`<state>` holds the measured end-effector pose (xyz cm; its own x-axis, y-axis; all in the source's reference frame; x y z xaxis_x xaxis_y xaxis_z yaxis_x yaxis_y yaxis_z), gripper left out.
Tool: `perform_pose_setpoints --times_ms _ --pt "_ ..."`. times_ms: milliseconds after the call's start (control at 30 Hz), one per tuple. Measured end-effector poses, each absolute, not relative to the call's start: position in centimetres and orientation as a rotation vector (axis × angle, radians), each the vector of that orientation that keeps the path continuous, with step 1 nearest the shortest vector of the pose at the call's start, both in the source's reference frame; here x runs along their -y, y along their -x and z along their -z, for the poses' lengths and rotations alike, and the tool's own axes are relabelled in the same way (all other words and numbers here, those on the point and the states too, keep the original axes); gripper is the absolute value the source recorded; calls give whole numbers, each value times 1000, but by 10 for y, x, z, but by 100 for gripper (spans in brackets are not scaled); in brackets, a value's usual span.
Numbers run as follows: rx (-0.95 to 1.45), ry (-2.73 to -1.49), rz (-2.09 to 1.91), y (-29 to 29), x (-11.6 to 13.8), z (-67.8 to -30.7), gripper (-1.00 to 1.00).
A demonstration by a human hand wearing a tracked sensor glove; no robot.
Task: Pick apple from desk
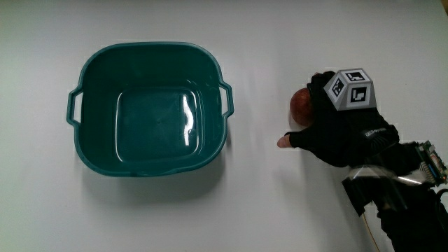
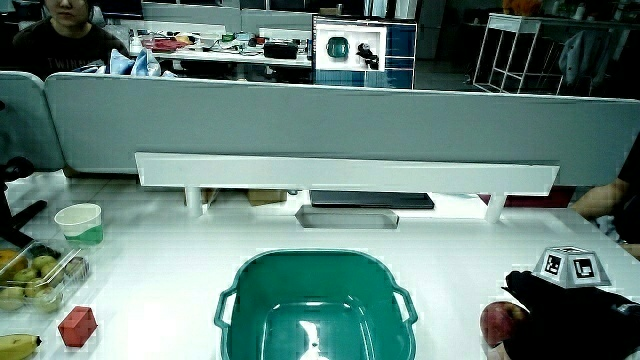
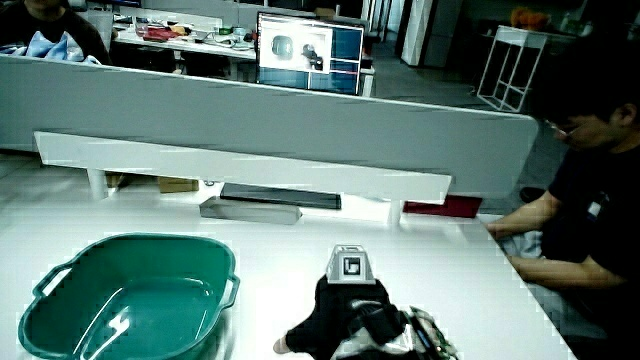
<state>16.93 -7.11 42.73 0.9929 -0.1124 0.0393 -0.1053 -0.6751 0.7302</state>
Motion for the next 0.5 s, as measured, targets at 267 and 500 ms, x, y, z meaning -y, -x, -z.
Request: perform_pose_setpoints --times_ms 267,500 --pt "72 -2247 3 -181 90 -450 0" --pt "33 -2184 -27 -189 100 -466 0"
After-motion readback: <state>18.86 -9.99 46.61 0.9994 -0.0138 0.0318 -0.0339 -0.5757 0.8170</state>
